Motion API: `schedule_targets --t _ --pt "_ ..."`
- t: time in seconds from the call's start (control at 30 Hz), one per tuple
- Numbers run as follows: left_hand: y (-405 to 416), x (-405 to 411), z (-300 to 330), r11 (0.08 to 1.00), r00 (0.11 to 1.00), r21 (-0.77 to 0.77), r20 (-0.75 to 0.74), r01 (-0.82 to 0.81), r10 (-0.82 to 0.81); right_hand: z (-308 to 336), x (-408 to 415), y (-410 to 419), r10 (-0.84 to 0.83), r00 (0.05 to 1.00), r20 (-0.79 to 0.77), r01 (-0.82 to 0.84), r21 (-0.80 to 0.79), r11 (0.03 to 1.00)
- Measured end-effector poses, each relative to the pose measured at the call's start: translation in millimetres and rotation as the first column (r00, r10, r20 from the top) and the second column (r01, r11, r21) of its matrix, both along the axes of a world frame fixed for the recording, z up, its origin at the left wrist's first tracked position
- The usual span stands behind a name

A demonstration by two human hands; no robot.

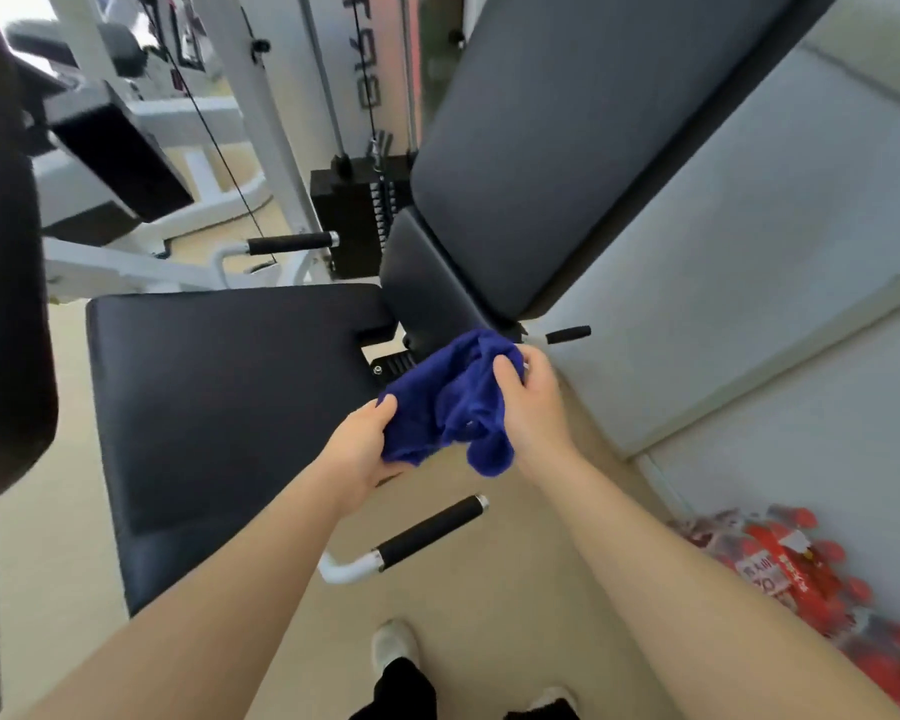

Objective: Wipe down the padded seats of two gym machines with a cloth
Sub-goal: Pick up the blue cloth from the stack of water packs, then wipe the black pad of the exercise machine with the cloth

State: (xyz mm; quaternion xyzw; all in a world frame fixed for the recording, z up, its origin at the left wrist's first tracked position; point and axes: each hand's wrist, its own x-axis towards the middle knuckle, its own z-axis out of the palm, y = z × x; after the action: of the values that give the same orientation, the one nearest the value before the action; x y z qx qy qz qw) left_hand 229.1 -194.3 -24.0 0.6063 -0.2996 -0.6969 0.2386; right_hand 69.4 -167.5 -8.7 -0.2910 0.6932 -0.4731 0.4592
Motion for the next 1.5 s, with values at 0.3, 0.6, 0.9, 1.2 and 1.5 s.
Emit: schedule_targets --t 0.3,0.6,0.9,1.2,1.5 --pt "-59.0 19.9 -2.6 0.955 0.938 0.116 -0.187 -0.274 0.292 -8.7 52.9 -85.8 0.660 0.675 -0.331 -0.667 0.109 0.737" --pt "-163.8 -1.7 -38.6 0.889 0.871 0.158 -0.185 -0.430 0.454 -69.7 32.8 -212.2 0.890 0.228 -0.395 -0.914 0.229 0.336" --pt "-225.7 -9.9 -96.2 0.953 0.948 0.021 0.112 -0.302 0.298 -163.6 55.2 -288.9 0.726 -0.022 -0.687 -0.856 0.388 0.341" --pt "-220.5 49.8 -153.3 0.735 0.123 0.115 0.957 0.668 -0.261 -253.2 95.8 -370.0 0.695 0.038 -0.718 -0.642 0.515 0.568" --pt "-212.8 68.2 -160.0 0.555 -0.194 0.387 0.907 0.736 -0.375 -257.8 81.9 -331.7 0.657 -0.227 -0.719 -0.669 0.605 0.431"
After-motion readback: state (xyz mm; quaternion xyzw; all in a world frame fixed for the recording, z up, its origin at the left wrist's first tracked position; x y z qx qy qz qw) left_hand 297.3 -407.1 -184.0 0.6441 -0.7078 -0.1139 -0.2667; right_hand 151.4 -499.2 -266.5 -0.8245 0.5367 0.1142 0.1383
